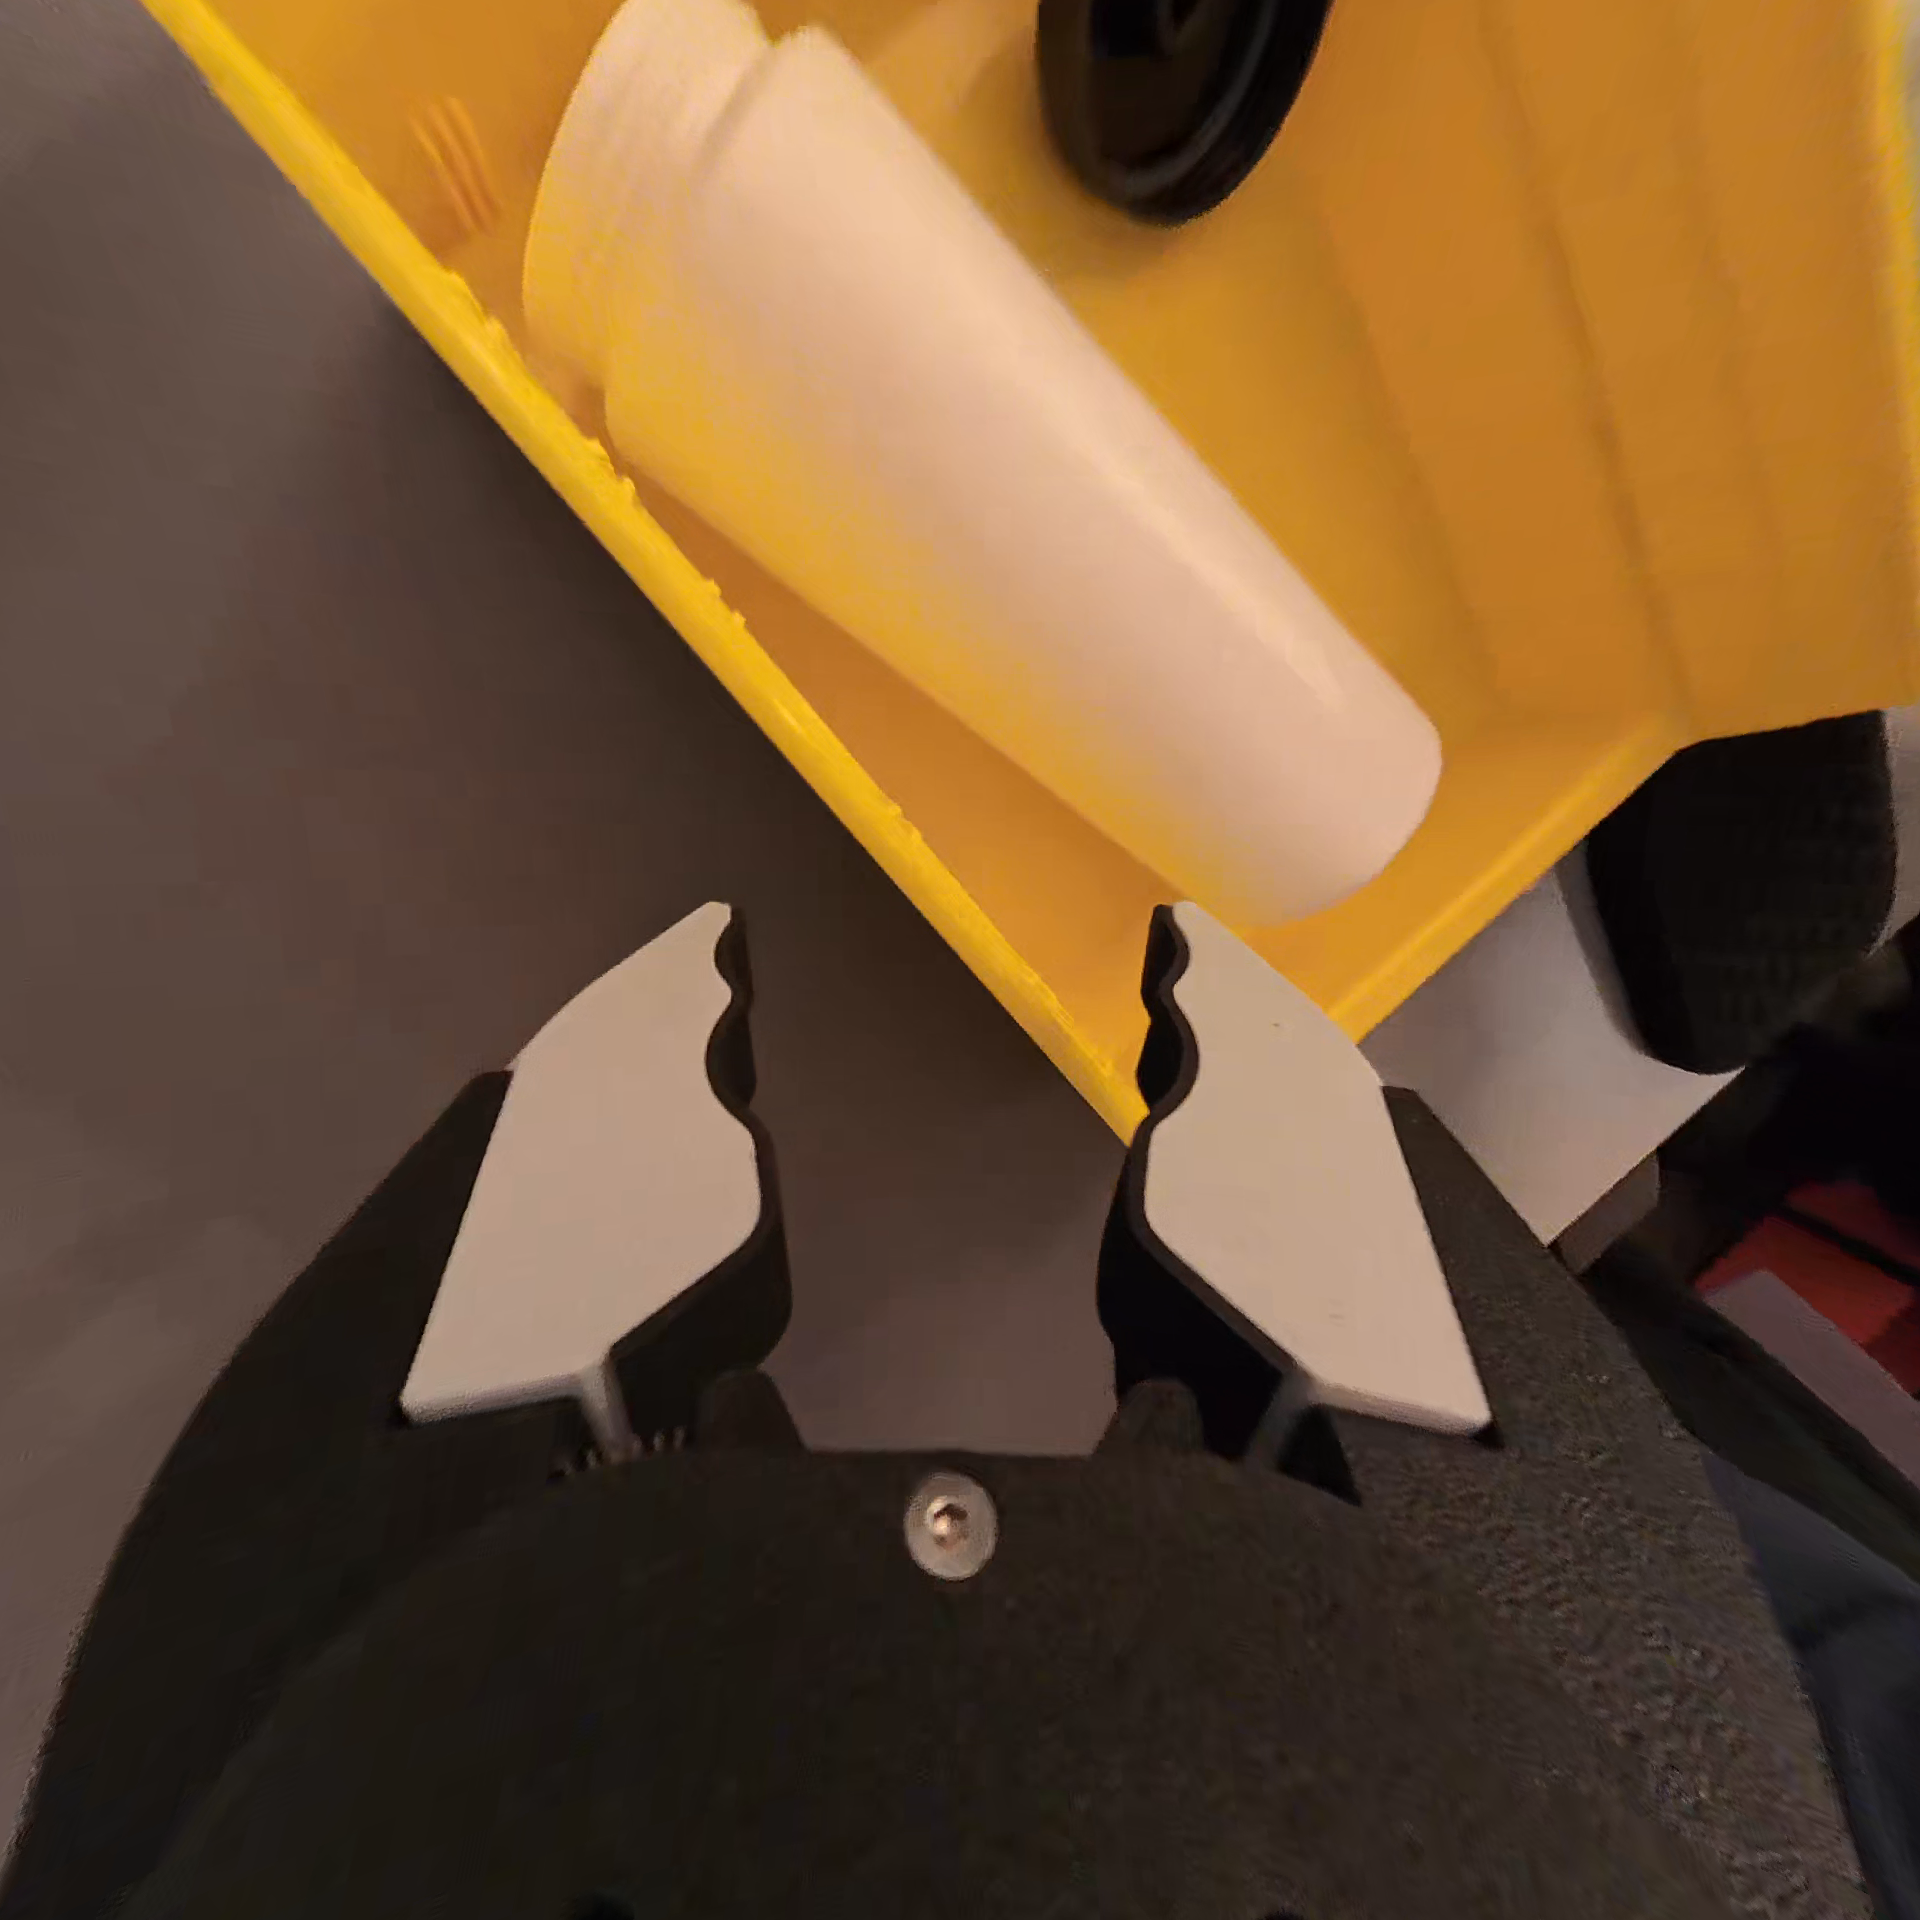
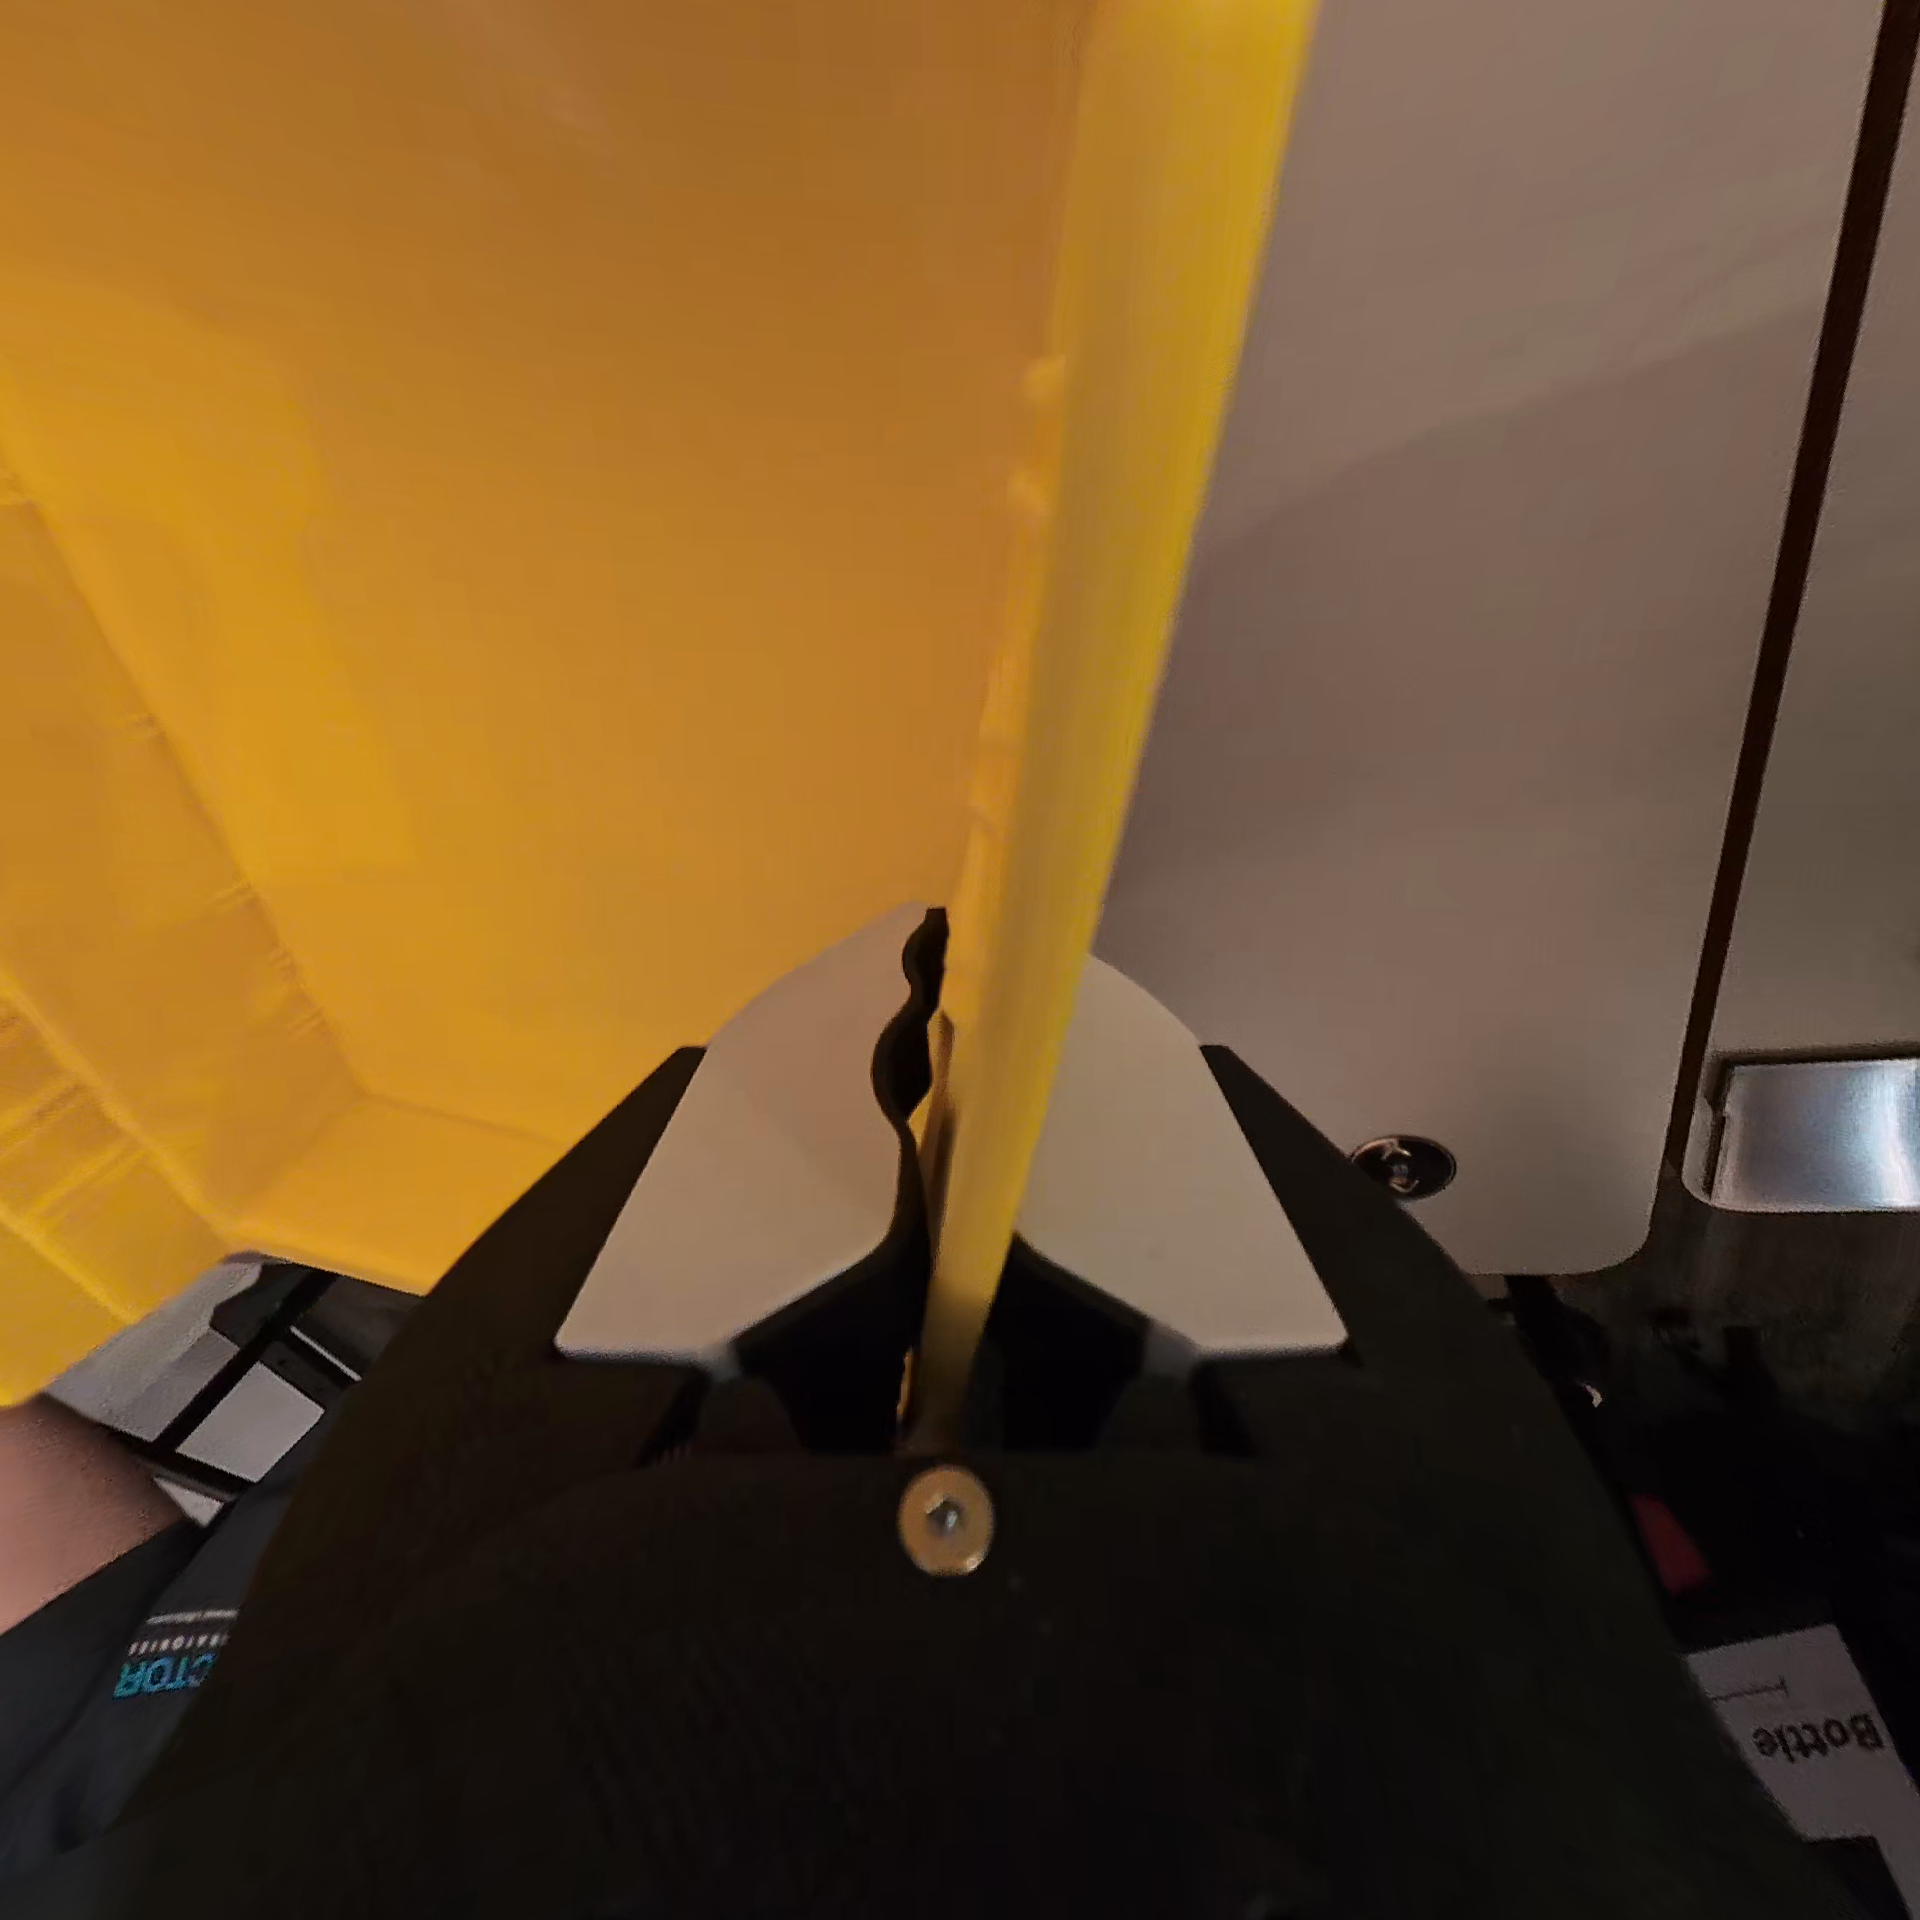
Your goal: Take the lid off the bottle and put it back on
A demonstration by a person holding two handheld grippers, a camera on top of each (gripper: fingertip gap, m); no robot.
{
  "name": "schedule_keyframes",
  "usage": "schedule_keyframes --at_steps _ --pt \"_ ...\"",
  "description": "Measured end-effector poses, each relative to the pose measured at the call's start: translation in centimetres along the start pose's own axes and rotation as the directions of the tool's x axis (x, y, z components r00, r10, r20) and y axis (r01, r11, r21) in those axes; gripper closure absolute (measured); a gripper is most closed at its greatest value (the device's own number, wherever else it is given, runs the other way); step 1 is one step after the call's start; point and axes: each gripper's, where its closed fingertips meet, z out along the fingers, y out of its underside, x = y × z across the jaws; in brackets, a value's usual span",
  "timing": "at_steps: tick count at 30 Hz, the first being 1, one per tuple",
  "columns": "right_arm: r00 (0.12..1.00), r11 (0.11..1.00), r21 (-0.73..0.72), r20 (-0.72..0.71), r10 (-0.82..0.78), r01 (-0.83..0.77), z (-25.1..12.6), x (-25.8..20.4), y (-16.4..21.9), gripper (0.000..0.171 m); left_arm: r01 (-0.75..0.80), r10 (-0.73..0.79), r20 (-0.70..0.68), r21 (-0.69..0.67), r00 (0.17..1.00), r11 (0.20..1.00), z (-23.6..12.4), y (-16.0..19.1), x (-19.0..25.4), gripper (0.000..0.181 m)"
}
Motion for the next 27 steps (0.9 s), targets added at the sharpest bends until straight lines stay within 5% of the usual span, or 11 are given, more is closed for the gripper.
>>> schedule_keyframes --at_steps 6,16,27 --pt "1.000 1.000 0.017 -0.017 -0.023 0.023 0.8 0.5 -1.1 0.167 0.037 -0.028 0.073 -0.136 0.997 0.990 2.3 0.8 -0.8 0.118" --pt "0.998 0.998 0.009 0.013 -0.056 0.056 2.4 0.3 -1.3 0.167 0.160 -0.175 -0.068 -0.184 0.982 0.970 3.2 -0.1 0.3 0.148" --pt "0.997 0.997 -0.008 -0.011 -0.072 0.072 2.5 0.8 -0.6 0.166 0.200 -0.226 -0.110 -0.207 0.968 0.958 2.6 -0.2 -0.6 0.157"
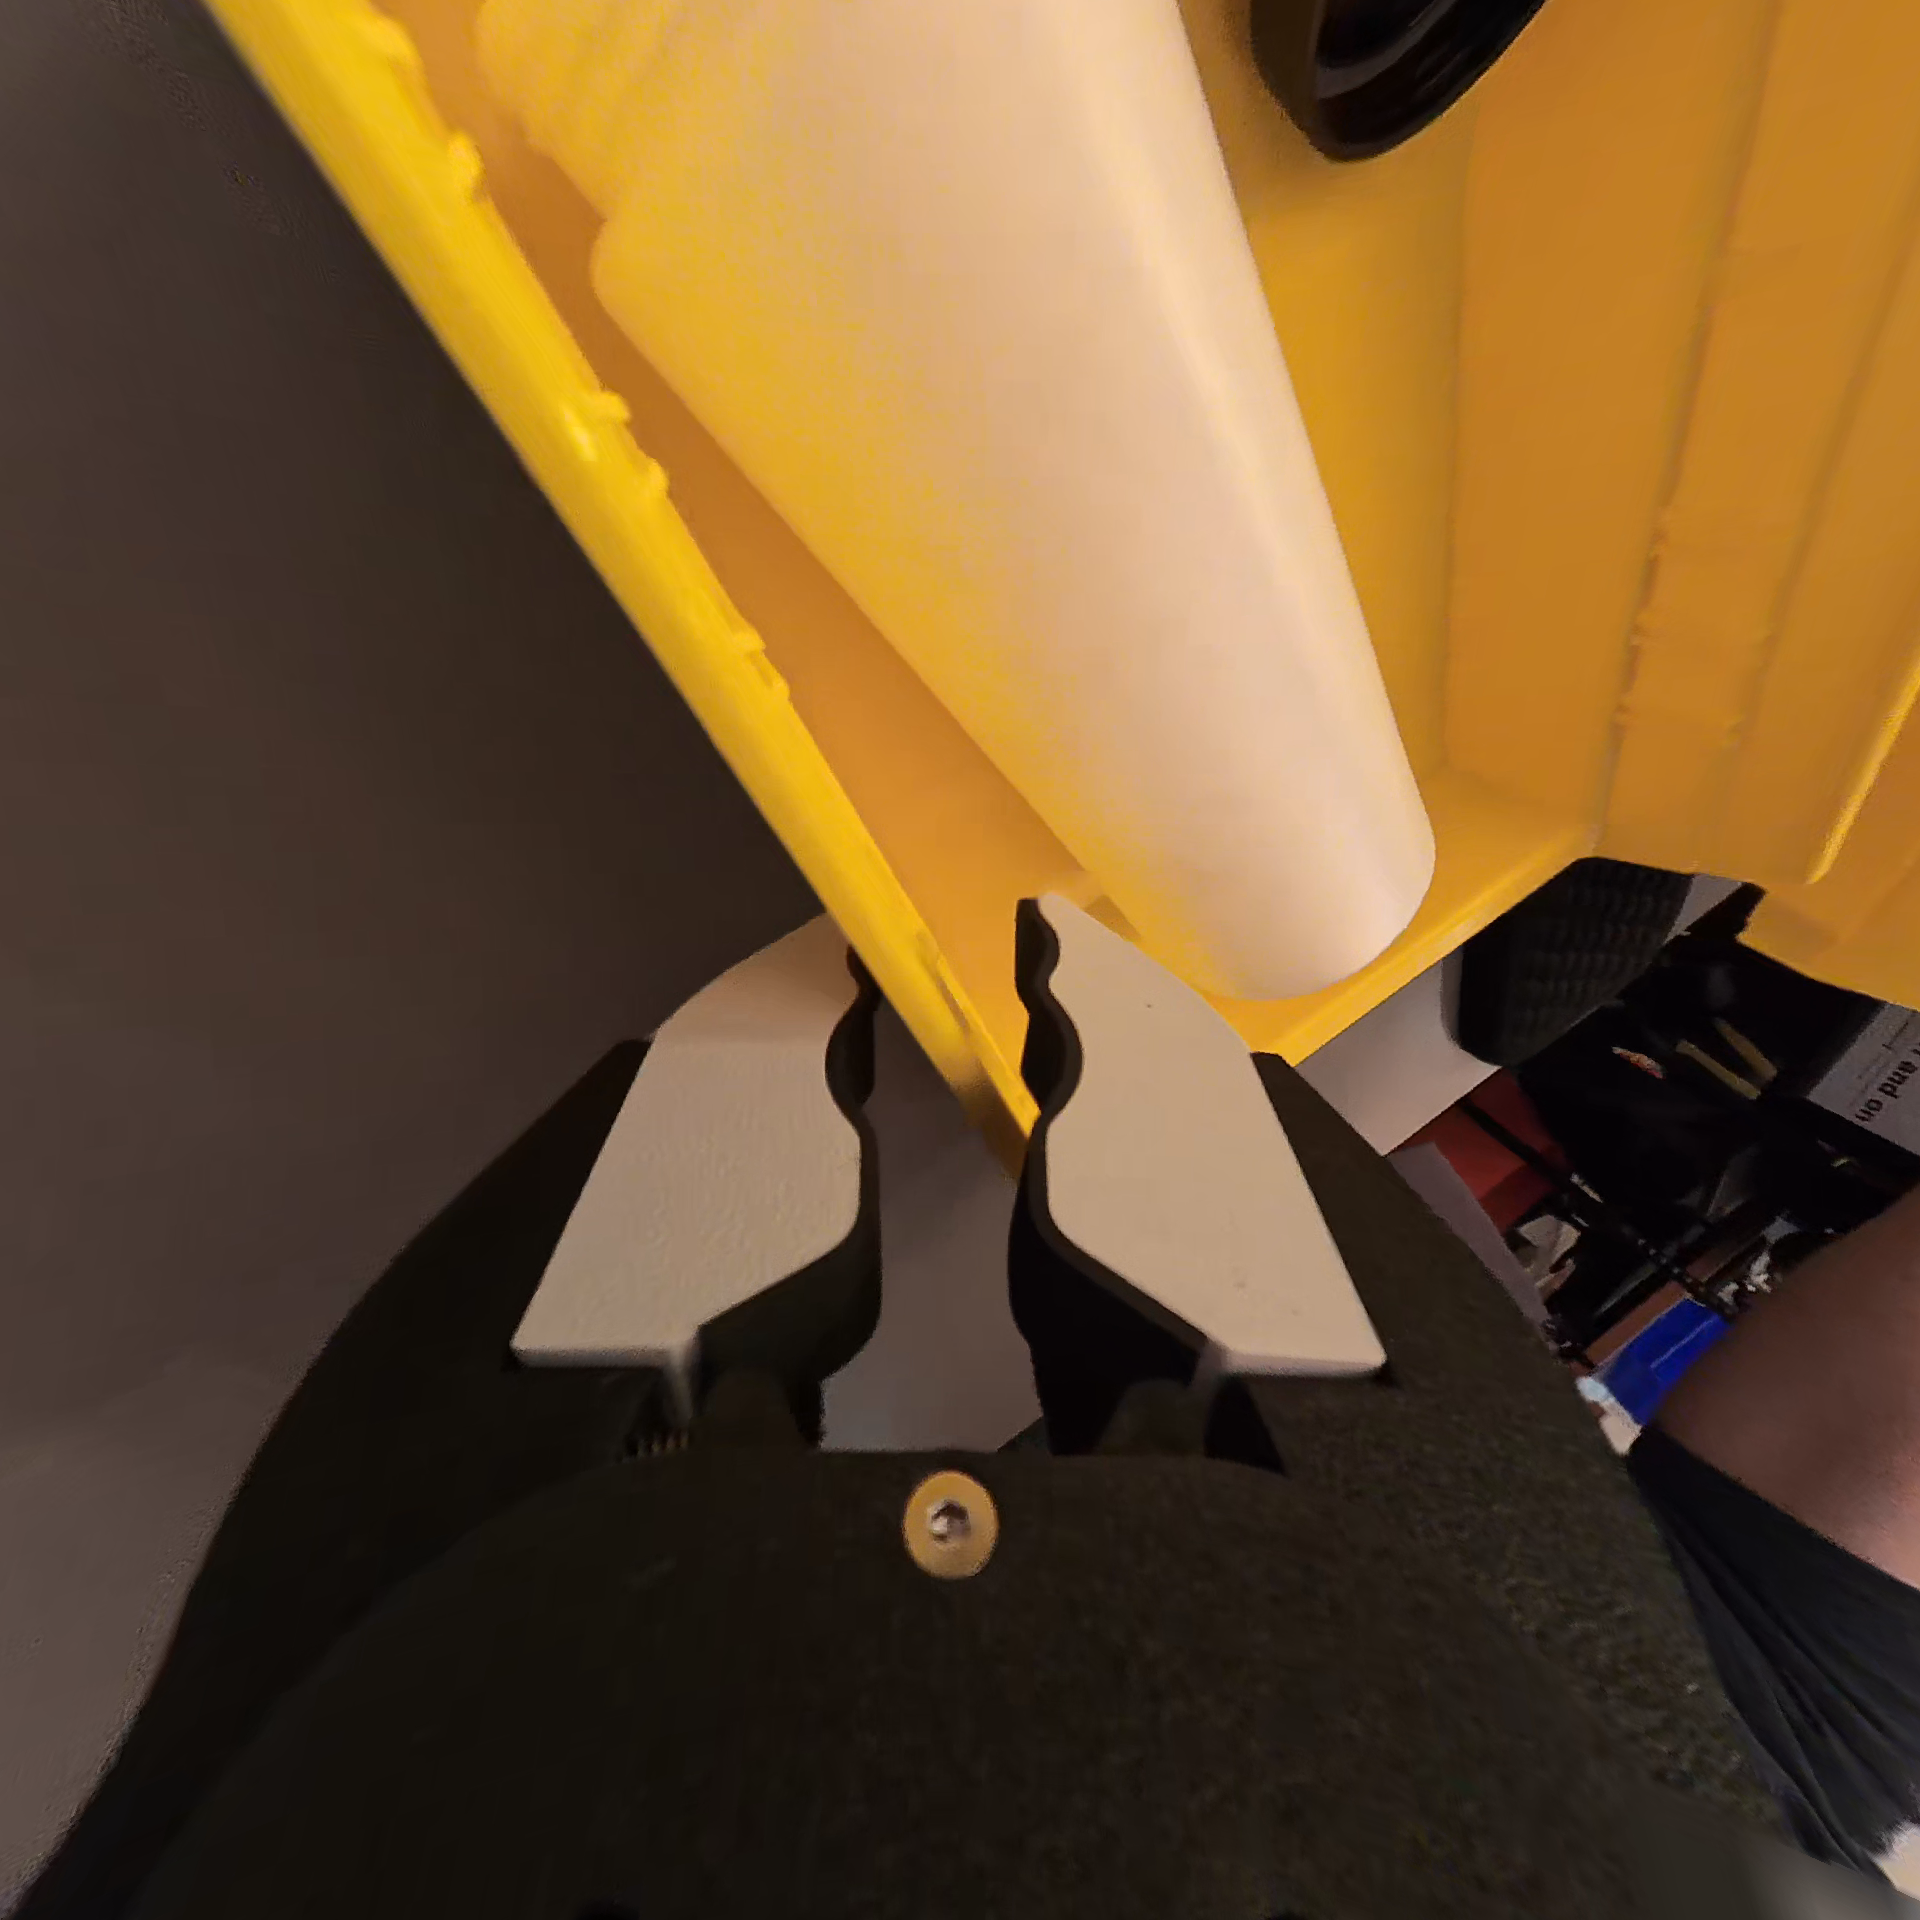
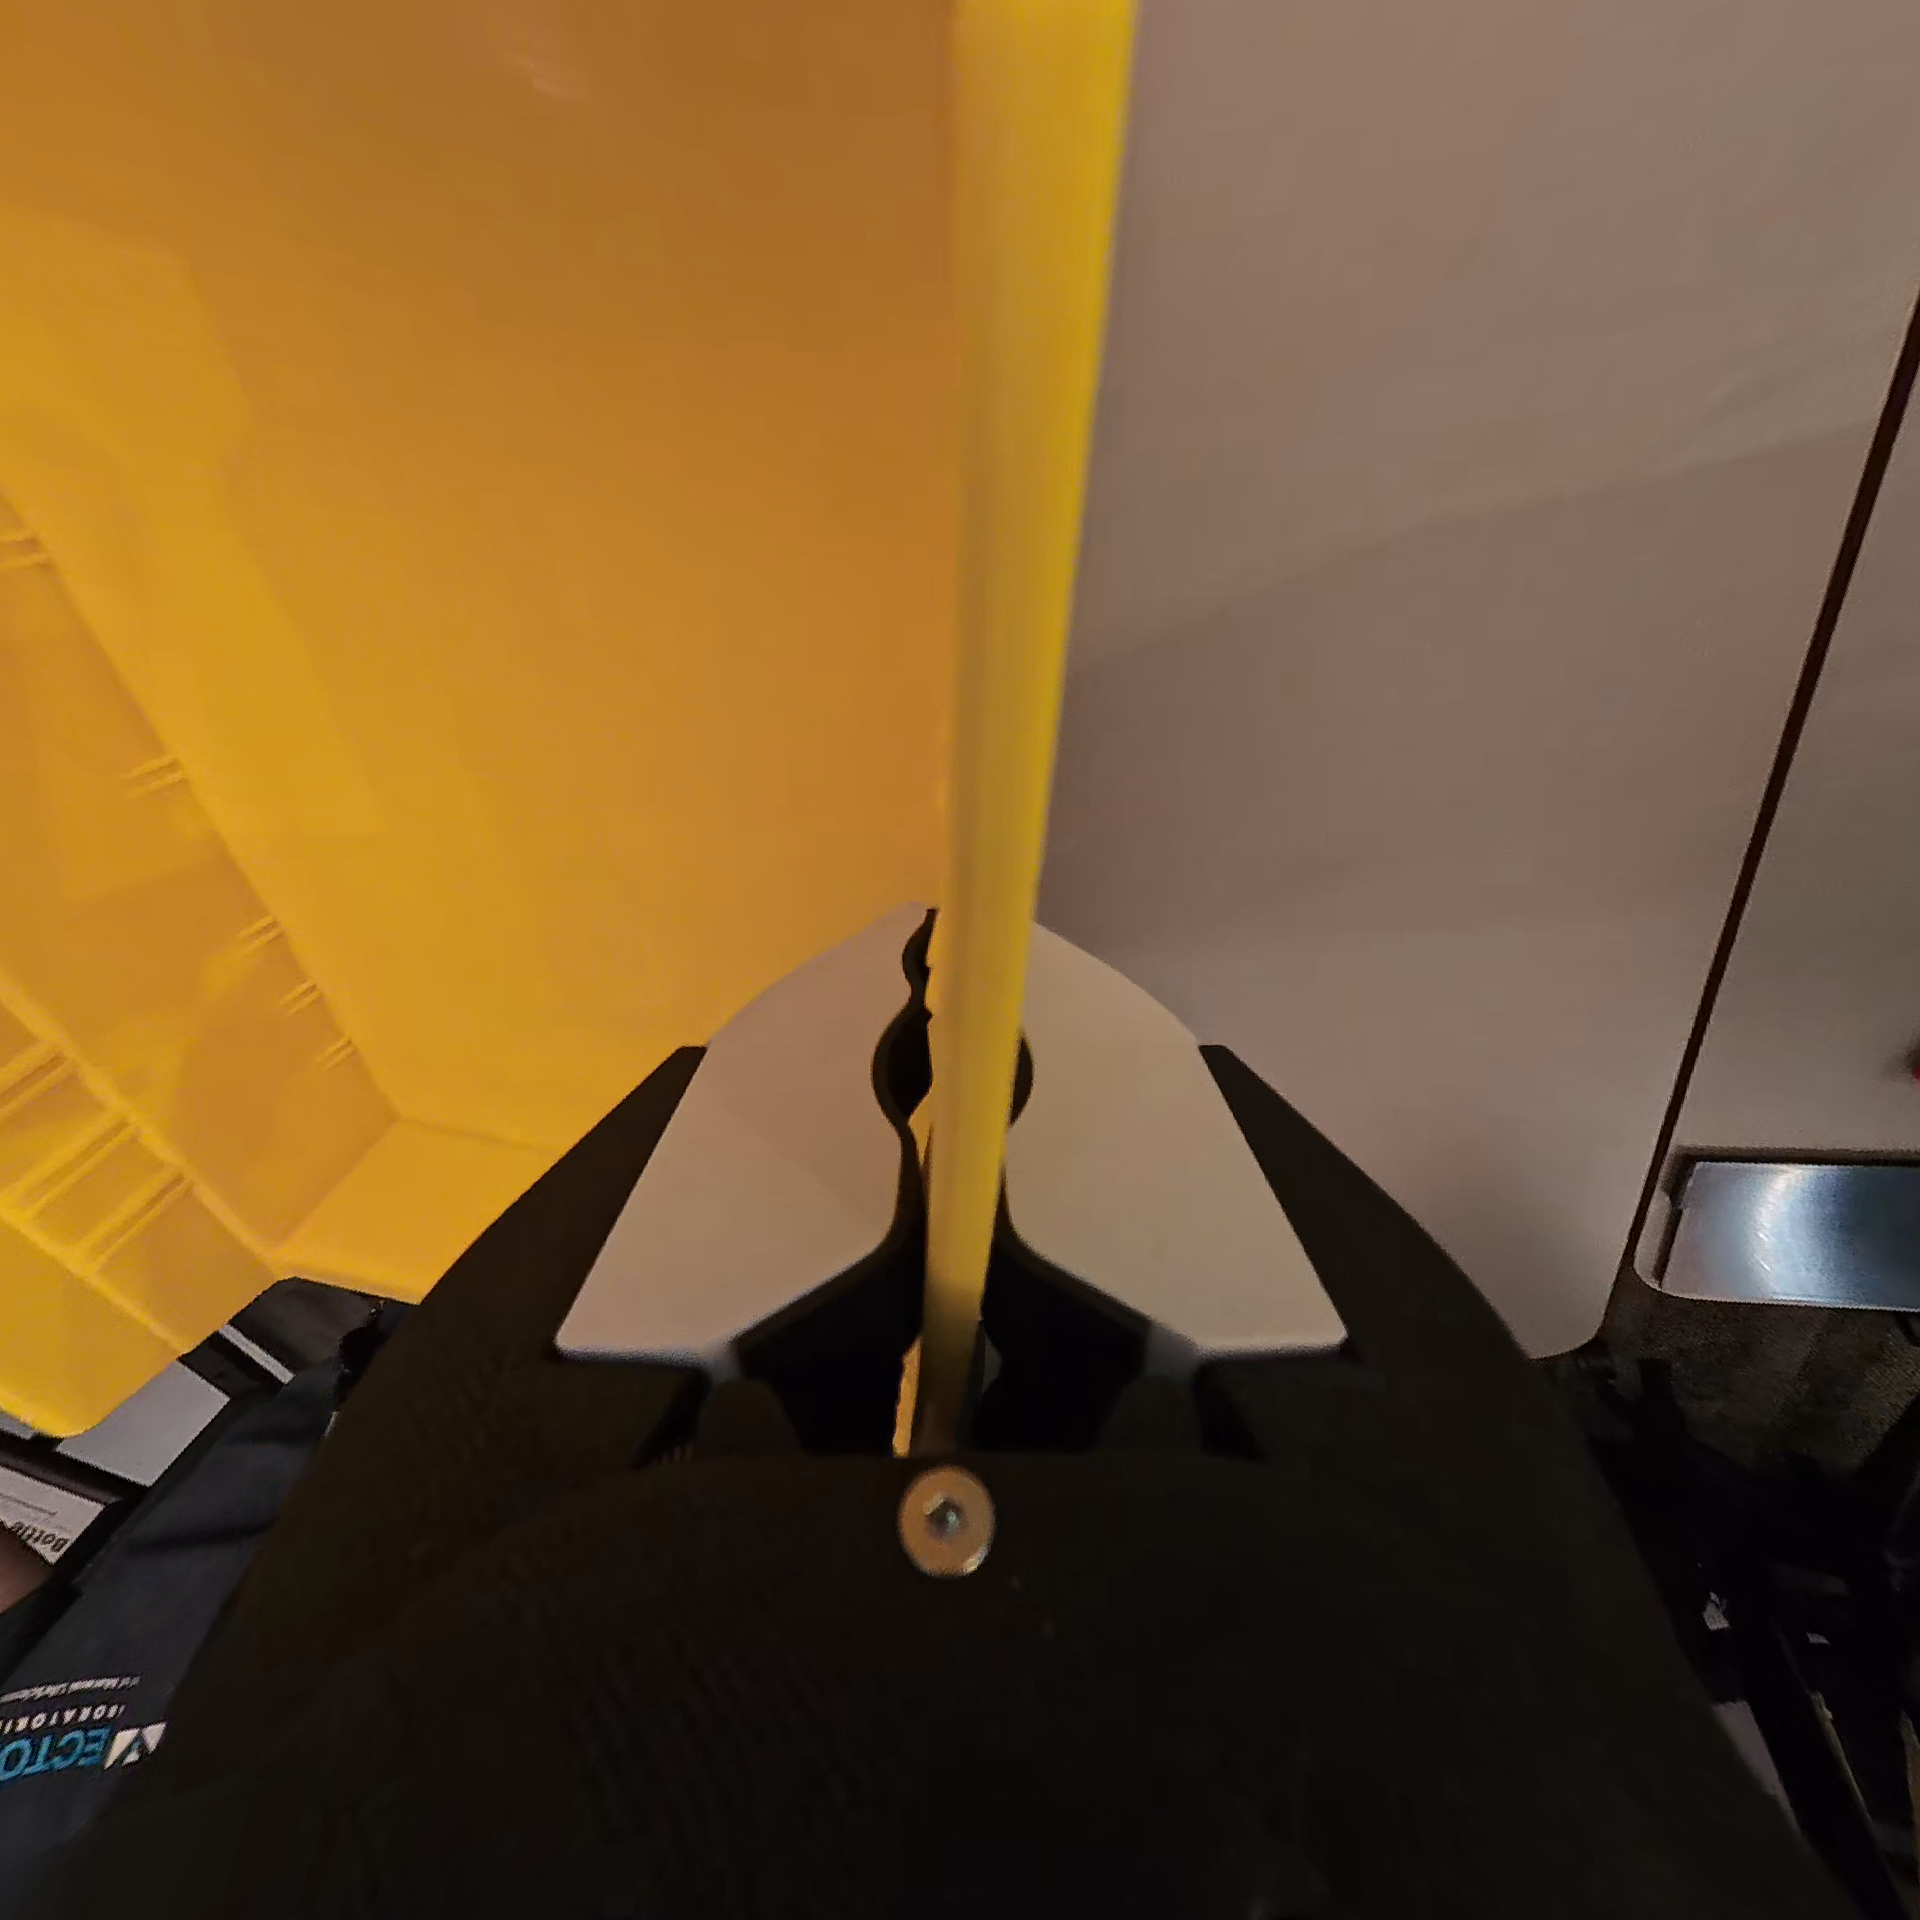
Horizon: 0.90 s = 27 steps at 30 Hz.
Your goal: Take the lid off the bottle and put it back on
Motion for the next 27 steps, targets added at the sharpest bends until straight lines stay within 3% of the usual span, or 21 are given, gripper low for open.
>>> schedule_keyframes --at_steps 13,27 --pt "0.997 0.997 -0.027 0.027 -0.072 0.073 2.1 -5.1 -1.8 0.167 0.045 -0.046 0.037 0.032 0.998 0.998 -3.3 1.7 -6.2 0.167" --pt "0.982 0.977 -0.104 0.038 -0.184 0.187 6.9 -12.8 -4.9 0.167 0.182 -0.193 0.120 0.094 0.974 0.979 -8.8 7.7 -17.8 0.172"
